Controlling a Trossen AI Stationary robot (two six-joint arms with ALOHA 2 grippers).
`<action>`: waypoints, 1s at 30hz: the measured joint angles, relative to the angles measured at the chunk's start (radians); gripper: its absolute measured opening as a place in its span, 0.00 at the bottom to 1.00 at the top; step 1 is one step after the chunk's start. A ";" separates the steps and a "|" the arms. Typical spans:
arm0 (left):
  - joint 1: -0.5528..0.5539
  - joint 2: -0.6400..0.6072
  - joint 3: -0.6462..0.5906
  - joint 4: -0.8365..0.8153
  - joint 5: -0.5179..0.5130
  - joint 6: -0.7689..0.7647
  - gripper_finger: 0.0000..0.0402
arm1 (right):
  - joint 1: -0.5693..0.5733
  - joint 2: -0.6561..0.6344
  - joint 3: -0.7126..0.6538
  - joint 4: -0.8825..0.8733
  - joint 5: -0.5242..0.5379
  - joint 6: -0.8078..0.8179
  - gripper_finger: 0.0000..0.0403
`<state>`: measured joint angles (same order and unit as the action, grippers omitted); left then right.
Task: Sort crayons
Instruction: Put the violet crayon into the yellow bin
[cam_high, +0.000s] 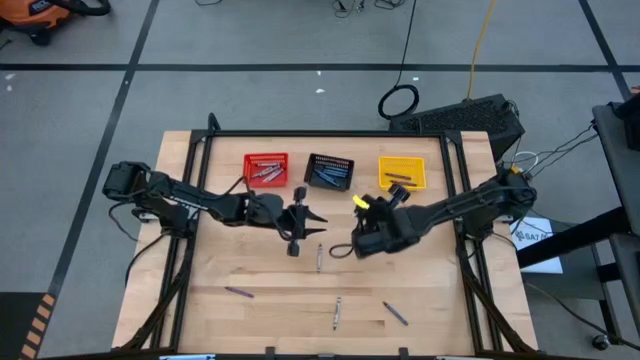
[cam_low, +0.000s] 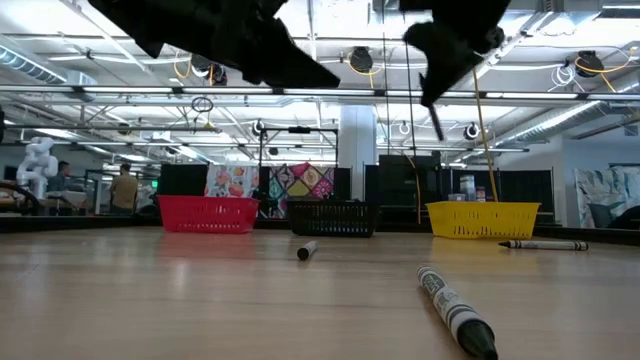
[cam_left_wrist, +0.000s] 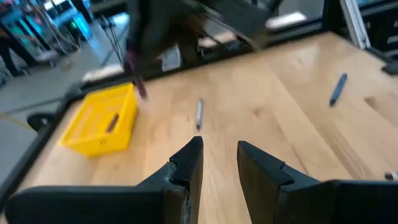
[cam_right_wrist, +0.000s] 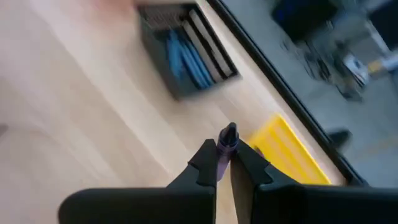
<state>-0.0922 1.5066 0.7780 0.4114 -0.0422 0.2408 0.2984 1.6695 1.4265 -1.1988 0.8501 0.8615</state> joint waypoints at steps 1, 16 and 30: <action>0.000 0.000 0.000 -0.018 0.000 -0.010 0.25 | -0.016 0.000 0.000 -0.037 -0.014 0.009 0.01; 0.000 0.000 -0.001 -0.158 0.003 -0.079 0.25 | -0.336 0.000 -0.099 -0.152 -0.149 -0.191 0.01; 0.000 0.000 -0.001 -0.167 0.003 -0.080 0.25 | -0.548 0.000 -0.275 0.113 -0.278 -0.484 0.01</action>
<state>-0.0921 1.5066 0.7769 0.2440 -0.0387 0.1612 -0.2500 1.6695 1.1512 -1.0854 0.5716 0.3779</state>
